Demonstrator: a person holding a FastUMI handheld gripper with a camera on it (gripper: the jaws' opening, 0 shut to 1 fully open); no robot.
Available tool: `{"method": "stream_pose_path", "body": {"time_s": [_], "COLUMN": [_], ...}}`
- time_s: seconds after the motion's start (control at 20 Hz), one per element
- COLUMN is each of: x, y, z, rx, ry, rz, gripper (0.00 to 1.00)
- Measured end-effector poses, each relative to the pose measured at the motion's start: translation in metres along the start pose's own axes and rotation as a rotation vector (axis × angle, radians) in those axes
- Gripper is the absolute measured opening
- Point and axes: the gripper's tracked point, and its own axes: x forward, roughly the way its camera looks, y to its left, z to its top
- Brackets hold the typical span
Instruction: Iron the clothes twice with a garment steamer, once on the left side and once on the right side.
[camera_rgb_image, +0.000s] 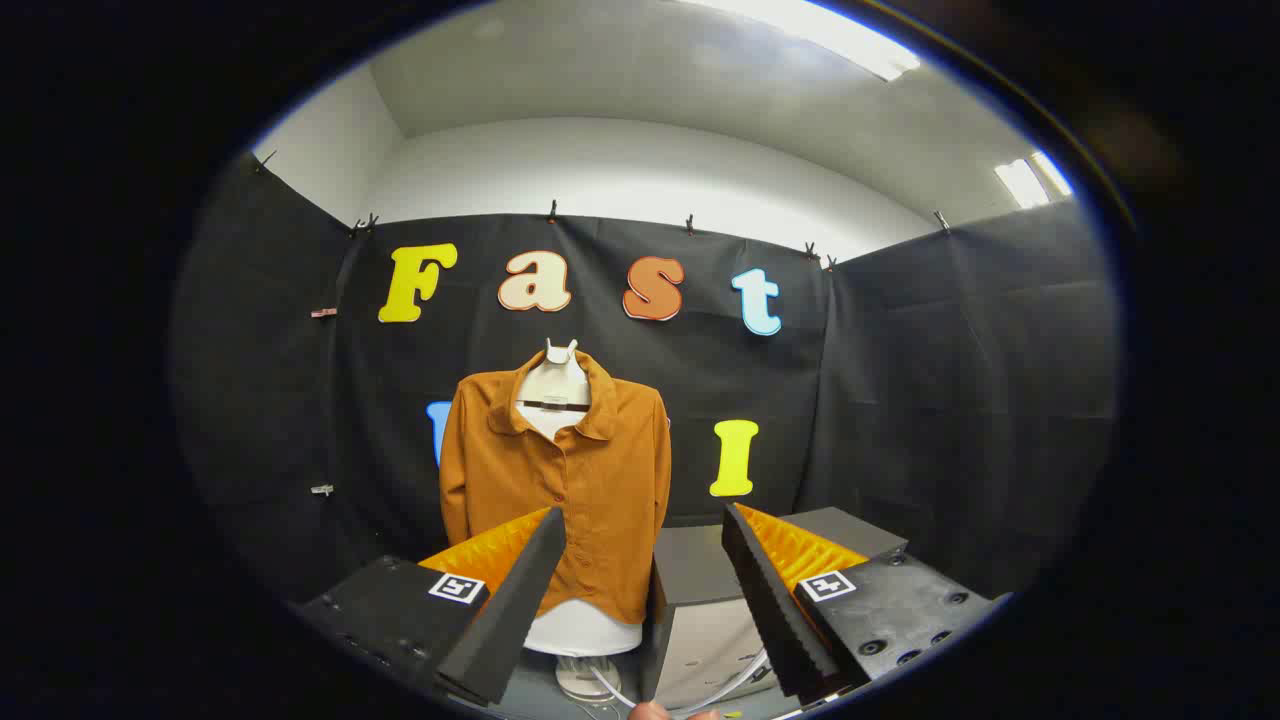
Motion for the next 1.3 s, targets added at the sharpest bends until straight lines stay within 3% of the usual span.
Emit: {"method": "stream_pose_path", "body": {"time_s": [0.95, 1.3], "x": [-0.008, 0.023], "y": [-0.008, -0.027], "z": [-0.003, -0.017], "rx": [0.007, 0.044], "ry": [0.006, 0.052], "rz": [0.008, 0.016], "gripper": [0.98, 0.98]}}
